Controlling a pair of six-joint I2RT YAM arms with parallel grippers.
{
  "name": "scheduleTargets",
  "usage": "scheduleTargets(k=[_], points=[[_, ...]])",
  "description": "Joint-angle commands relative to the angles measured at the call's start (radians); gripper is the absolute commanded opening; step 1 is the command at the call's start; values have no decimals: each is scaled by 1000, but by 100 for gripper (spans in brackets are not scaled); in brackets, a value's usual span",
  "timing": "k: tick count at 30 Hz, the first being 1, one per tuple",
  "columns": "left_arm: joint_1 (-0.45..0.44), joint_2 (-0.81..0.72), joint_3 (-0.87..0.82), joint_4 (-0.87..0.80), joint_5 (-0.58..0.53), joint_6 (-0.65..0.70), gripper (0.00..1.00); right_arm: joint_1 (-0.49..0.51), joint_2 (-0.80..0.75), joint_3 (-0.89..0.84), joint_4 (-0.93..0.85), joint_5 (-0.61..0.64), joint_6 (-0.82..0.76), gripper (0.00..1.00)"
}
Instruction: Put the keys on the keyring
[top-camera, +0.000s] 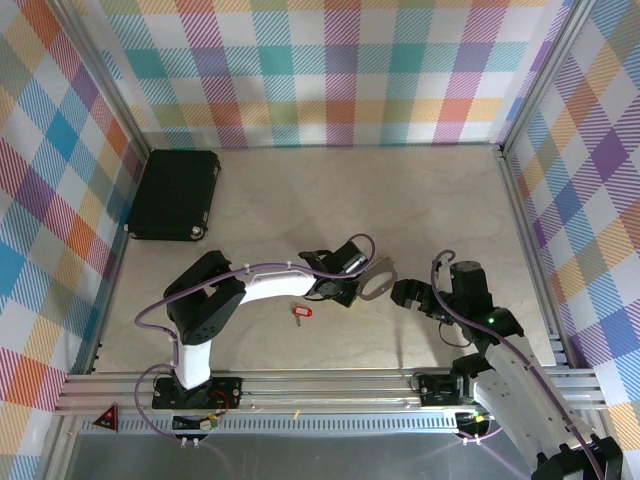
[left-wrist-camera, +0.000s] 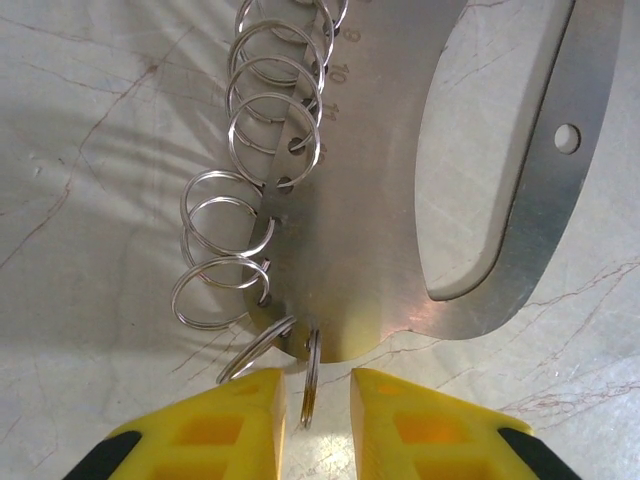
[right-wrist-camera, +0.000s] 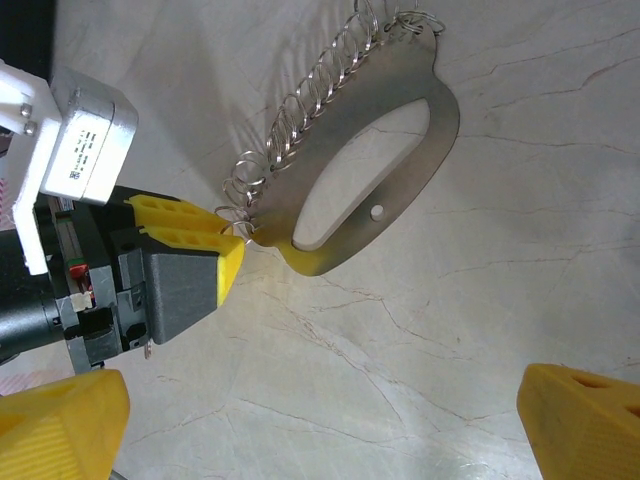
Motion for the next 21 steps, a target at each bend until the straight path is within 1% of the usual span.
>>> scheduleTargets(k=[1, 21], points=[[-16, 15, 26, -8, -15, 17, 22, 4, -17, -5, -15, 12, -12, 99], [-15, 15, 24, -1, -18, 21, 8, 3, -31, 9, -35, 32, -15, 99]])
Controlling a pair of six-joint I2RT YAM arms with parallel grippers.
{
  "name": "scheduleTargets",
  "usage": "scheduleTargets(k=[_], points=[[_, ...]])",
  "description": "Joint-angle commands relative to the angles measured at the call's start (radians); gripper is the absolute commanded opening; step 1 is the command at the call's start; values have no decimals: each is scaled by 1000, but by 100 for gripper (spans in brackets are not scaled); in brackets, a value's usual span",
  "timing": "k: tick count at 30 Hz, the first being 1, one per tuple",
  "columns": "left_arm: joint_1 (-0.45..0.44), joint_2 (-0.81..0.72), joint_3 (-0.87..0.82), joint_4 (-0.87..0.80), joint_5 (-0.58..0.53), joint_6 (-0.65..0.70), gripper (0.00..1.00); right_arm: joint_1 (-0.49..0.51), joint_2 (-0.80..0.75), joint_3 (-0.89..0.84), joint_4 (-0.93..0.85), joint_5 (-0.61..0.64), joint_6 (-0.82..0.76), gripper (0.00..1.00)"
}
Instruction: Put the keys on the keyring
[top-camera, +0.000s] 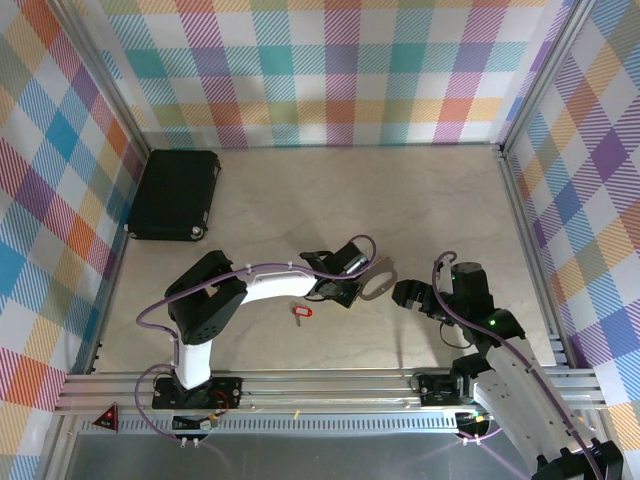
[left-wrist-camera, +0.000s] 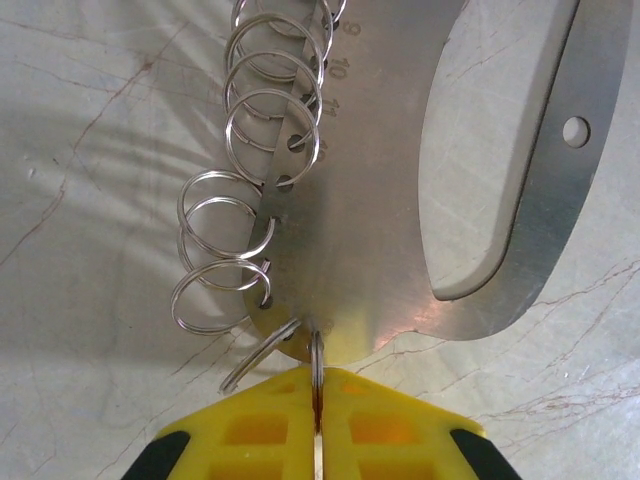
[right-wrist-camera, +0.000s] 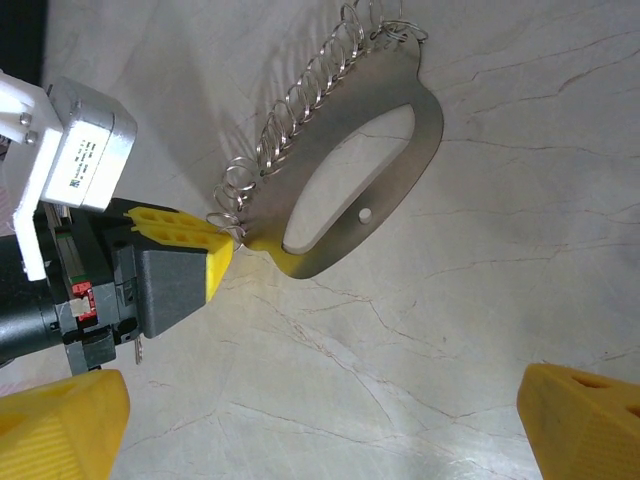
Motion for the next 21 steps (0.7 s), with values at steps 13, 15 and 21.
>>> scheduleTargets(k=[13, 15, 21], points=[[-12, -129, -38, 17, 3, 39, 0, 4, -33, 49, -29, -15, -12, 99], [-12, -181, -58, 20, 12, 57, 0, 4, -57, 62, -9, -53, -20, 99], [-12, -364, -109, 19, 49, 136, 0, 3, -134, 116, 50, -155, -45, 99]])
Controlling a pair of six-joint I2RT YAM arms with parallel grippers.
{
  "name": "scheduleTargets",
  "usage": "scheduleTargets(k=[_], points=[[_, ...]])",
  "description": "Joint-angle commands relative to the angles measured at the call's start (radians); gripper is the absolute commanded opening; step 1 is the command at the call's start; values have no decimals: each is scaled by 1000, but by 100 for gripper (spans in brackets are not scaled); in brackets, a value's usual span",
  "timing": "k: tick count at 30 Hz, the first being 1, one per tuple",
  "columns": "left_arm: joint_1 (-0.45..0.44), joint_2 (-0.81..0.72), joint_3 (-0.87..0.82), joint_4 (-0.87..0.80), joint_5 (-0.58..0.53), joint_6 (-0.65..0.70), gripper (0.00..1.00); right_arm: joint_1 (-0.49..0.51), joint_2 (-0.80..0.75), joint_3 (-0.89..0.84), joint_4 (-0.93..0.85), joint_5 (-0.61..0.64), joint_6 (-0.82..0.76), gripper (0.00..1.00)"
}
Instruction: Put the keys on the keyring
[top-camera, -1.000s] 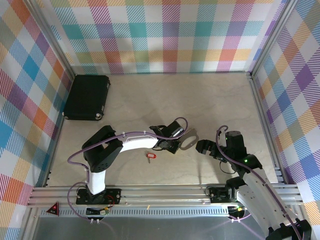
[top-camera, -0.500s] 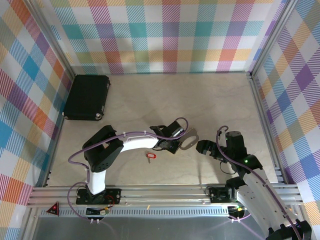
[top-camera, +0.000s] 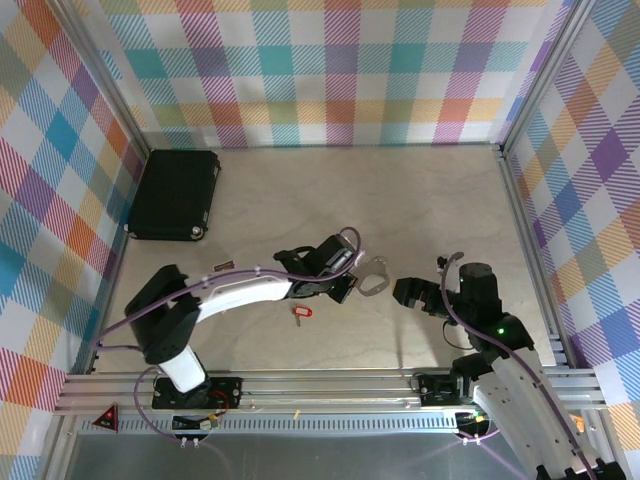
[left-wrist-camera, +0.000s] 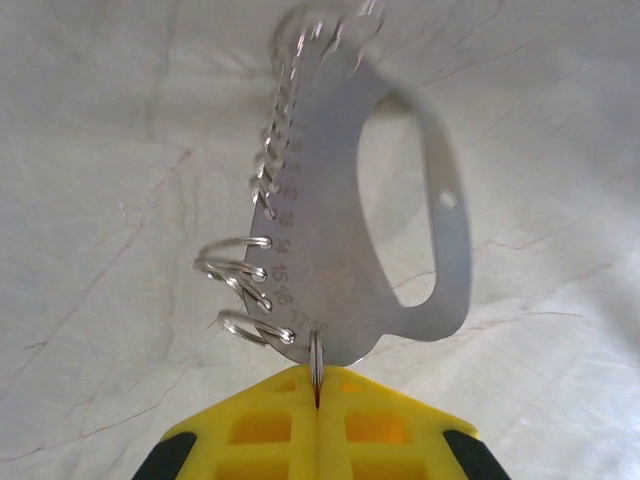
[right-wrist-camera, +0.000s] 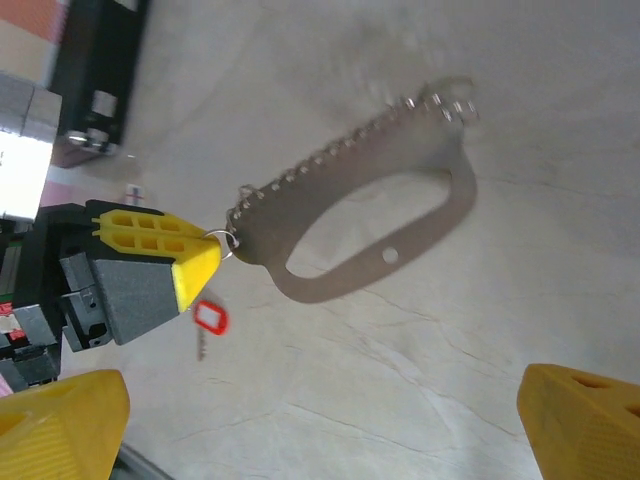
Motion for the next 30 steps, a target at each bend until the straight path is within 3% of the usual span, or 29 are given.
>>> scheduleTargets(k=[1, 7, 16, 23, 30], points=[[-11, -122, -30, 15, 39, 77, 0, 4, -28, 75, 63, -97, -43, 99], [-11, -329, -84, 44, 127, 171, 0, 4, -21, 140, 183, -268, -43, 99], [-11, -548, -117, 144, 310, 269, 0, 7, -32, 176, 516, -496, 82, 98], [-11, -646, -138, 278, 394, 251, 0, 18, -24, 244, 577, -541, 79, 91], [-11, -651, -159, 458, 459, 192, 0, 33, 22, 305, 581, -534, 57, 71]])
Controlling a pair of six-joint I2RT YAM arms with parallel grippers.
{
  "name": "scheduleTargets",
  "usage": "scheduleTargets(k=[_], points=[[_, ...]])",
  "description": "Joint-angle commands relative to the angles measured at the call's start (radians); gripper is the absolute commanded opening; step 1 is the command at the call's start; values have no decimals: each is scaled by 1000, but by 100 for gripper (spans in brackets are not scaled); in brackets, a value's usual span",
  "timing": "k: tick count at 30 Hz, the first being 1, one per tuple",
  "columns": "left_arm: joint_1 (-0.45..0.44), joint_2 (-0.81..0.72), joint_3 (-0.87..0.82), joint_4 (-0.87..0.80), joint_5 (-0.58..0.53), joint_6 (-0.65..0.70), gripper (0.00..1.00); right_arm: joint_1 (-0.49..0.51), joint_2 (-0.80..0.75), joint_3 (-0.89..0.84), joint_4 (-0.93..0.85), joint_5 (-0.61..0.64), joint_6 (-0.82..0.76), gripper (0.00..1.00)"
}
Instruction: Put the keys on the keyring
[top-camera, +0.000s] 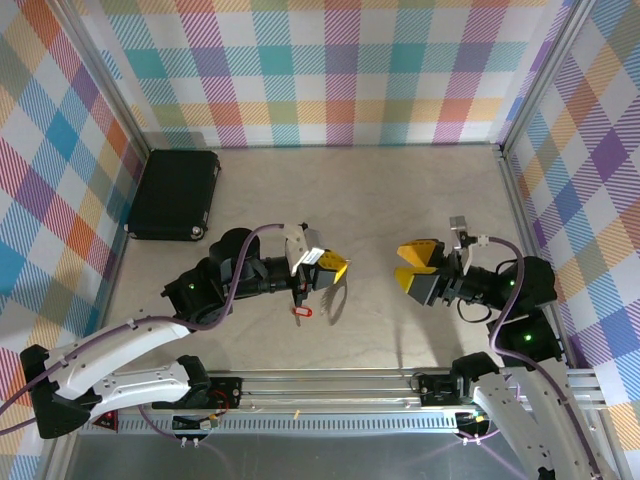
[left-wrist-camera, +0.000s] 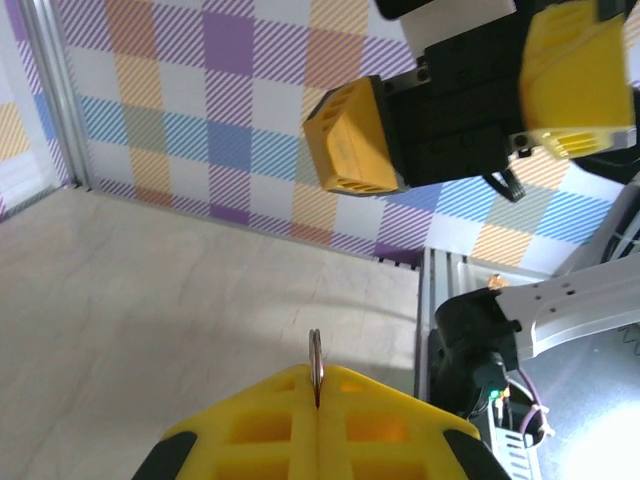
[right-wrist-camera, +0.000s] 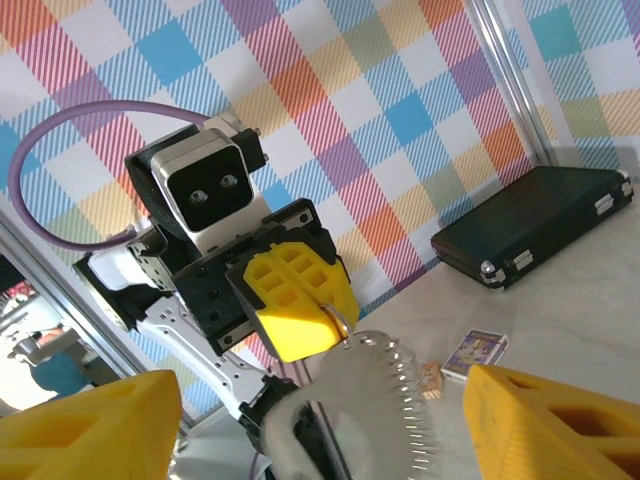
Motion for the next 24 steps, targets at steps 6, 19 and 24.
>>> scheduleTargets(k=[6, 19, 24], points=[[-11, -13, -40, 285, 113, -95, 0, 29, 28, 73, 38, 4, -35, 56], [-11, 1, -56, 369, 179, -145, 0, 160, 71, 82, 13, 54, -112, 38], [-11, 13, -59, 378, 204, -158, 0, 248, 112, 99, -16, 84, -170, 37]])
